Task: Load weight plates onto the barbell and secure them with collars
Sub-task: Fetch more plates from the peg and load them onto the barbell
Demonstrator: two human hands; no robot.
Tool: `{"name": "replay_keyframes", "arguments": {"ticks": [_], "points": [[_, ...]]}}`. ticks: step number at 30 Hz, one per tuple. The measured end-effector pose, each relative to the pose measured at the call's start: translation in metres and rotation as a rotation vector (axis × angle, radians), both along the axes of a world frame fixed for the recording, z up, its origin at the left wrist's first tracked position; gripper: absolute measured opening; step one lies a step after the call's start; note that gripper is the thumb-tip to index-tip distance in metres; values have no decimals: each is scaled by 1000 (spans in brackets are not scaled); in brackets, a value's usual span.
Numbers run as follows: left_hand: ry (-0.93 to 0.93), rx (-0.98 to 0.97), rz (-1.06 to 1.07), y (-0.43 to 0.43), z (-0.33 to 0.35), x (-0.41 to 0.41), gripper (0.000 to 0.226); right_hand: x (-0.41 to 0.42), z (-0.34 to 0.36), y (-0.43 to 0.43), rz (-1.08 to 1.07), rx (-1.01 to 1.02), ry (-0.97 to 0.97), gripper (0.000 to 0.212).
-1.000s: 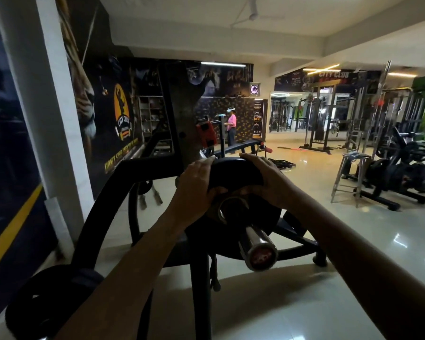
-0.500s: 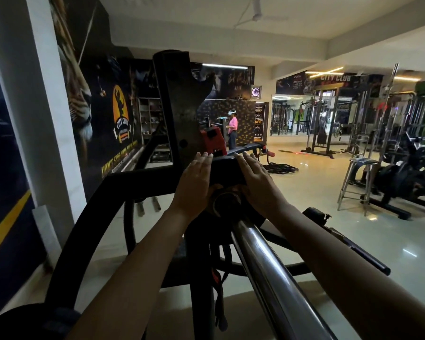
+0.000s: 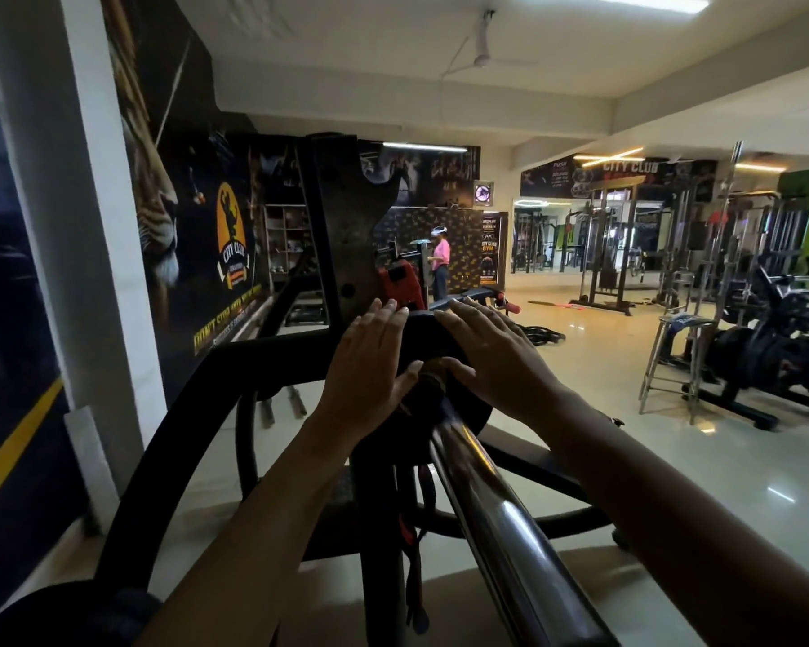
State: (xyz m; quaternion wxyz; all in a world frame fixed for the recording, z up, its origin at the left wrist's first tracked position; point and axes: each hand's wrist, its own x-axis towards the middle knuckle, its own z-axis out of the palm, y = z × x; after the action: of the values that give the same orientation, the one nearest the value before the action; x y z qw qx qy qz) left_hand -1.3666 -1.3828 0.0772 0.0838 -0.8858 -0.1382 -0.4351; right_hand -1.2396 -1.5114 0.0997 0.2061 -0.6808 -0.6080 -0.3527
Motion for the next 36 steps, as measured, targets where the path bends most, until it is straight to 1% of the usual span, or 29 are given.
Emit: {"name": "replay_keyframes", "arguments": {"ticks": [4, 12, 15, 19, 23, 29, 32, 36], "points": [[-22, 45, 17, -37, 6, -38, 61, -35, 8, -40, 43, 17, -28, 54], [-57, 110, 63, -110, 5, -130, 60, -114, 11, -107, 107, 0, -37, 51], [-51, 111, 85, -126, 0, -168, 60, -148, 6, -122, 134, -19, 5, 51], [-15, 64, 136, -137, -13, -222, 58, -189, -8, -126, 170, -34, 10, 50], [29, 33, 205, -133, -31, -270, 59, -228, -27, -109, 202, -95, 30, 50], [53, -9, 286, -94, -58, -331, 57, -279, -56, -50, 242, -155, 46, 52], [77, -55, 306, -60, -76, -356, 59, -302, -74, -11, 261, -152, 37, 51], [102, -125, 305, 7, -109, -385, 56, -329, -107, 57, 262, -215, 99, 50]]}}
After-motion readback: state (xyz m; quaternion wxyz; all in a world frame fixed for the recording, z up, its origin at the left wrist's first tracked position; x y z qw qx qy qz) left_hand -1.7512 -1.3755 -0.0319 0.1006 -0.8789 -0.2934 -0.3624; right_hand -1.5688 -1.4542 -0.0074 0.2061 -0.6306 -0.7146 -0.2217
